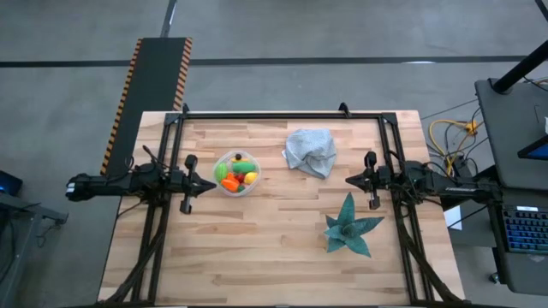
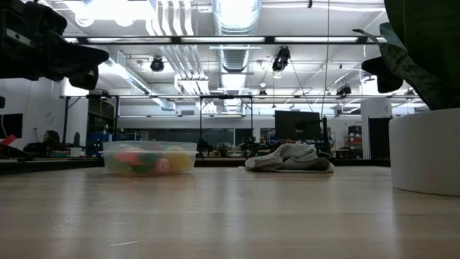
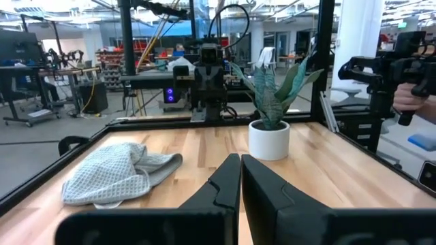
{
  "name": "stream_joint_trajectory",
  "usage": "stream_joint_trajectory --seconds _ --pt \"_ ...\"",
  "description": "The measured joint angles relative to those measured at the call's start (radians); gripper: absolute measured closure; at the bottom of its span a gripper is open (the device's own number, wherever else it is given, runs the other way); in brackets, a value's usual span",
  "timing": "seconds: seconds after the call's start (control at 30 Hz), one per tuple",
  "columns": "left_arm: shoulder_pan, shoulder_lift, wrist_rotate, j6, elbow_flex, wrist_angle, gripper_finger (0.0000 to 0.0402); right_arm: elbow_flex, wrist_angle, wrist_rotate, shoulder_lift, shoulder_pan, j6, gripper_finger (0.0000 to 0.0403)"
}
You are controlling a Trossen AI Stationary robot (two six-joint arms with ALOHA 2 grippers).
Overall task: Pick and placing Produce into tupperware
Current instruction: Return to Home Position
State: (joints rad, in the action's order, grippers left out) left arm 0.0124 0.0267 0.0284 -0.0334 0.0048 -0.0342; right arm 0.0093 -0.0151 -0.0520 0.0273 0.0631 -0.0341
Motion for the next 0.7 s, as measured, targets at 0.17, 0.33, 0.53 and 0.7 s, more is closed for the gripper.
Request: stream_joint_trajectory --seconds 0.17,0.33,0.53,0.7 --pt "0.0 0.01 0.0 -0.003 0.0 0.0 0.0402 0.0 0.0 0.0 0.001 0.0 0.0 0.0394" --pt "0.0 0.011 0.001 -0.003 0.0 -0.001 0.0402 0.0 0.0 0.0 0.001 0.0 0.0 0.0394" --pt "0.0 0.012 0.001 -0.003 0.0 -0.001 0.0402 0.0 0.0 0.0 0.001 0.0 -0.001 0.0394" --pt "0.0 0.012 0.001 -0.003 0.0 -0.001 0.0402 0.0 0.0 0.001 0.001 0.0 0.017 0.0394"
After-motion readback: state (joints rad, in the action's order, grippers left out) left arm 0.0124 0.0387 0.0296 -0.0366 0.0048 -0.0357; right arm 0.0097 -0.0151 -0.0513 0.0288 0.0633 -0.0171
